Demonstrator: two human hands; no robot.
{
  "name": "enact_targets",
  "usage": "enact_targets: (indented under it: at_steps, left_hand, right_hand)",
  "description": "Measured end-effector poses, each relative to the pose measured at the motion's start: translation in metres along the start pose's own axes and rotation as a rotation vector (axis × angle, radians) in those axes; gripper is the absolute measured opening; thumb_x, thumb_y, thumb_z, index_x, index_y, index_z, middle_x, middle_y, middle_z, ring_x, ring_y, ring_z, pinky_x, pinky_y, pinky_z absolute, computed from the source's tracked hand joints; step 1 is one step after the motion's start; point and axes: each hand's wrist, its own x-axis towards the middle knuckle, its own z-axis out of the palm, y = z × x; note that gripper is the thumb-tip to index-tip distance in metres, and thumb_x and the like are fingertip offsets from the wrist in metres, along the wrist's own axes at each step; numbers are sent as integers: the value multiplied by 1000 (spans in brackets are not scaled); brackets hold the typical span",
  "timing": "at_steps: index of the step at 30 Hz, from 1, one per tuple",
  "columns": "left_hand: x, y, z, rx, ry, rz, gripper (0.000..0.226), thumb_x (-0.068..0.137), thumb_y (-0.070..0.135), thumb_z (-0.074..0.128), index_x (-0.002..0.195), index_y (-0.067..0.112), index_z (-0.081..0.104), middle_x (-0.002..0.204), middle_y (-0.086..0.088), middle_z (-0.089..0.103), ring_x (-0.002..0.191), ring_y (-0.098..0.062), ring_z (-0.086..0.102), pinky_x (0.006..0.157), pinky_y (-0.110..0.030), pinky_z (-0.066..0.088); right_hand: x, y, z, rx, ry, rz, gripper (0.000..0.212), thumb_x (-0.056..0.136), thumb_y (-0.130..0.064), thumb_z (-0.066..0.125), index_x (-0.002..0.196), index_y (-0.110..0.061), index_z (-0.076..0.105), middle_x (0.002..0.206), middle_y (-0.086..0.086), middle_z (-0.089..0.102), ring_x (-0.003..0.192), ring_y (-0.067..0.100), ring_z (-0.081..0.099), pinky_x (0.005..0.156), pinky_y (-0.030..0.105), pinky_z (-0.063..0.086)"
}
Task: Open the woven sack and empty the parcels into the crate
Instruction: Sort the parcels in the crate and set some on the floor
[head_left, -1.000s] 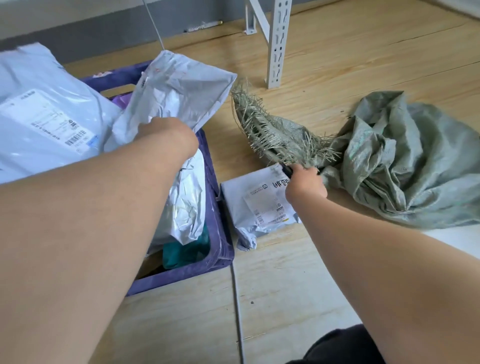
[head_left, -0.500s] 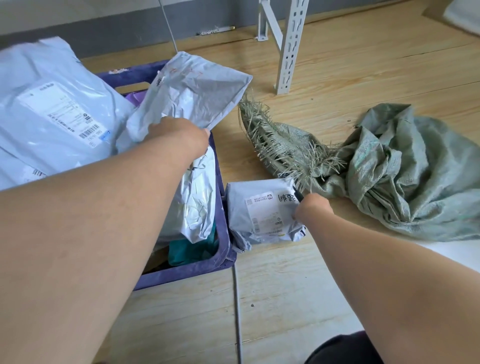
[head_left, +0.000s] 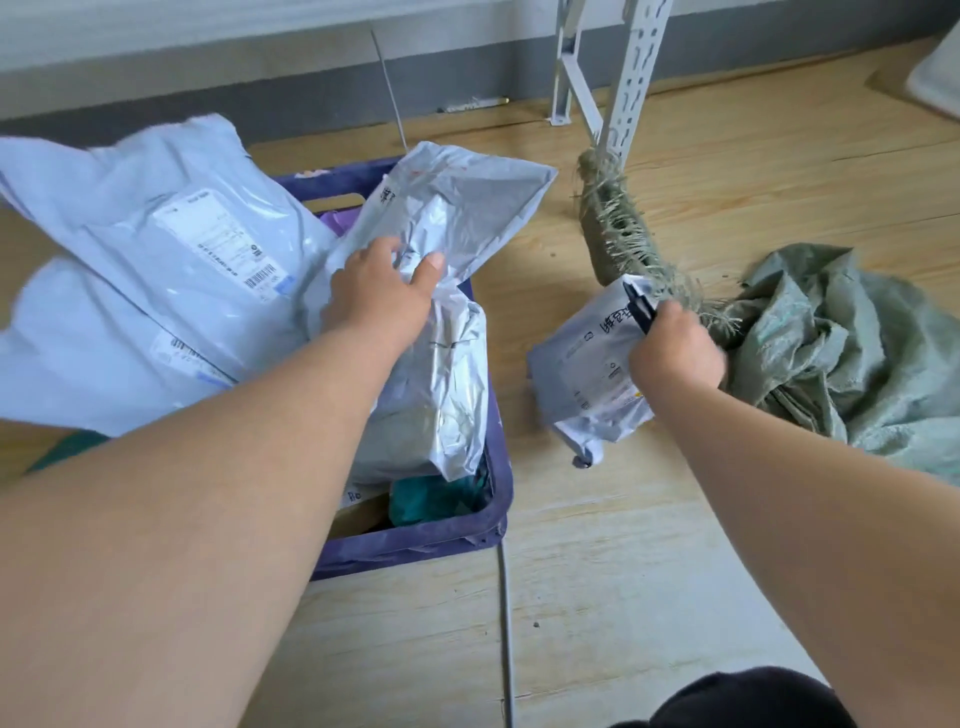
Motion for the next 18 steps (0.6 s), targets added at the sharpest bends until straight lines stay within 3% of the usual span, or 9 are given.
enact_targets:
  at_steps: [4,8,10,13,16,18]
  left_hand:
    - [-3,-12,-7,13,-15,6,57,82,57,59,127,22,56,133,-6,50,123,-25,49,103,-41,42]
    - [2,-5,-20,103,-50,60,31,91,23,58,121,21,64,130,-8,56,116,-28,55,95,-32,43]
    - [3,4,-30,49,21,4,32,90,10,54,119,18,66,126,-10,61,115,-30,56,91,-30,43]
    - [8,12,-42,-179,123,-130,30,91,11,54,118,14,66,122,-9,63,114,-30,57,82,-25,39]
    - [10,15,-43,-361,-194,-86,25,89,28,65,110,16,70,108,-9,69,98,-27,66,85,-25,52]
    - [11,14,-52,-495,-372,-95,18,91,31,63,100,16,69,90,-9,66,78,-23,64,70,-29,58]
  right_hand:
    - [14,-18,-49,-30,211,-132,29,88,2,47,116,-6,49,113,17,57,101,38,57,73,43,47]
    - [20,-40,-105,-14,384,-200,30,86,3,47,113,-7,51,111,18,57,101,38,55,70,42,45]
    - [20,-51,-132,-5,475,-200,29,86,3,46,113,-7,49,112,19,57,103,39,54,74,45,46]
    - [21,-71,-169,74,578,-140,32,87,2,46,118,-5,47,120,20,56,112,40,51,82,47,44]
    - [21,-98,-195,157,646,-87,31,91,0,42,121,-7,46,125,17,56,114,38,52,86,45,42]
    - [19,-118,-206,190,679,-107,30,92,-2,39,120,-8,47,125,15,56,113,37,53,85,44,42]
